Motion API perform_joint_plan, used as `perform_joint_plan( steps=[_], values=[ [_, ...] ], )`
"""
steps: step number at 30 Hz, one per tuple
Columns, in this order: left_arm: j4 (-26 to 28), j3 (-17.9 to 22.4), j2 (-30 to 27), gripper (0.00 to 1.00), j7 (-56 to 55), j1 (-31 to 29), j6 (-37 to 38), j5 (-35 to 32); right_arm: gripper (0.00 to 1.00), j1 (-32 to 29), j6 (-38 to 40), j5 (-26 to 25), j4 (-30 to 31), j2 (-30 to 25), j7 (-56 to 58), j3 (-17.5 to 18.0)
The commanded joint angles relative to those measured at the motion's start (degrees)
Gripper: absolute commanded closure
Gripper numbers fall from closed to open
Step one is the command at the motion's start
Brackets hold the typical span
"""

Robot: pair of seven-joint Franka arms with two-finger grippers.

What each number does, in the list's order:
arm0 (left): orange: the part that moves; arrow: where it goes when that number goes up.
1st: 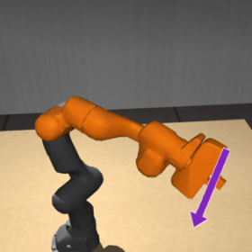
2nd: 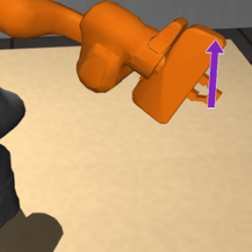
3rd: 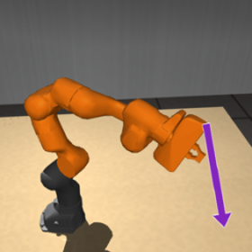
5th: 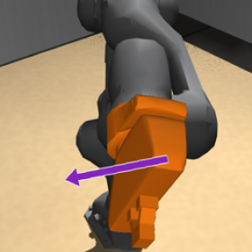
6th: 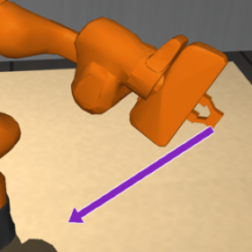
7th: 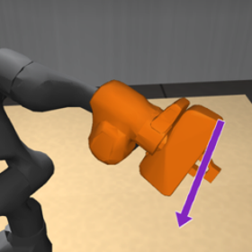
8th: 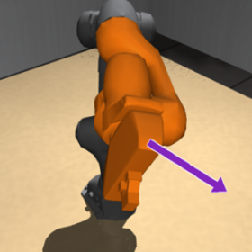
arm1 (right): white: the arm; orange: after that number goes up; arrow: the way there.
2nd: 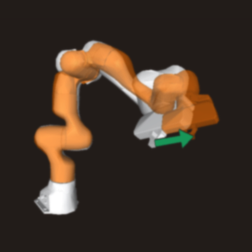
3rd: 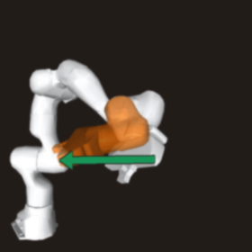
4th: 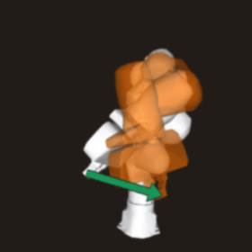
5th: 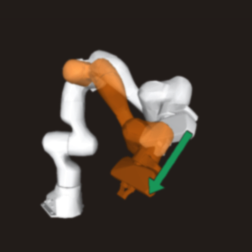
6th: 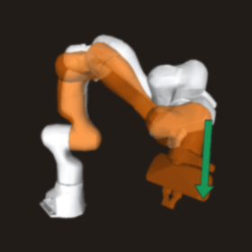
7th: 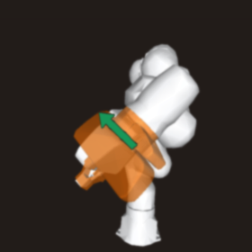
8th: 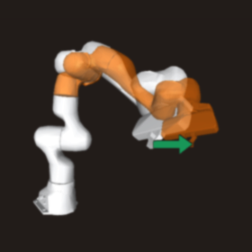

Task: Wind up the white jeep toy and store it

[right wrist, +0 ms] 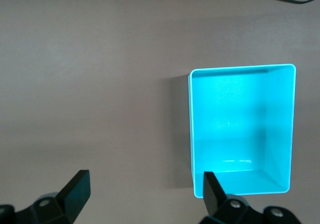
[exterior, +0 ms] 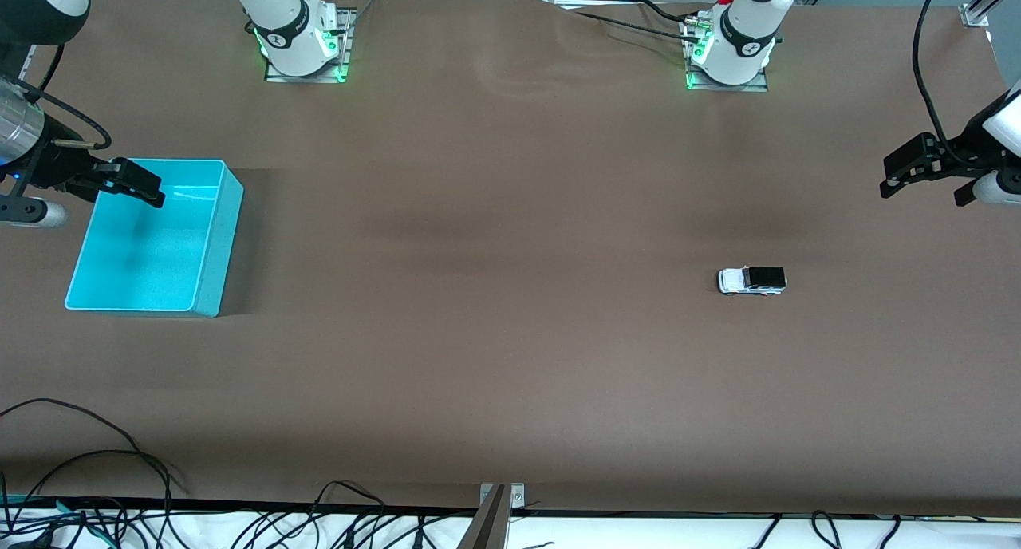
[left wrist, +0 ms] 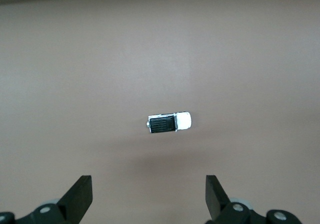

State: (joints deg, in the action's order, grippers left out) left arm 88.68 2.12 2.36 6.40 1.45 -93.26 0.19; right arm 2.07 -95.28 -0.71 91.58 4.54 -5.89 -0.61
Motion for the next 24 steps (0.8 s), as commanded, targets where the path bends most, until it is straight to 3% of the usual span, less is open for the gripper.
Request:
perform_joint_plan(
  steps=[1, 24],
  values=[
    [-1.05, -0.09, 0.46, 0.0, 1.51, -0.39, 0.62, -0.28, 0.0, -0.32, -0.61, 0.44, 0.71, -0.67, 0.17, 0.08],
    [-1.58, -0.09, 0.19, 0.0, 1.6, -0.31, 0.89, -0.19, 0.0, -0.32, -0.69, 0.62, 0.71, -0.59, 0.09, 0.08]
  ],
)
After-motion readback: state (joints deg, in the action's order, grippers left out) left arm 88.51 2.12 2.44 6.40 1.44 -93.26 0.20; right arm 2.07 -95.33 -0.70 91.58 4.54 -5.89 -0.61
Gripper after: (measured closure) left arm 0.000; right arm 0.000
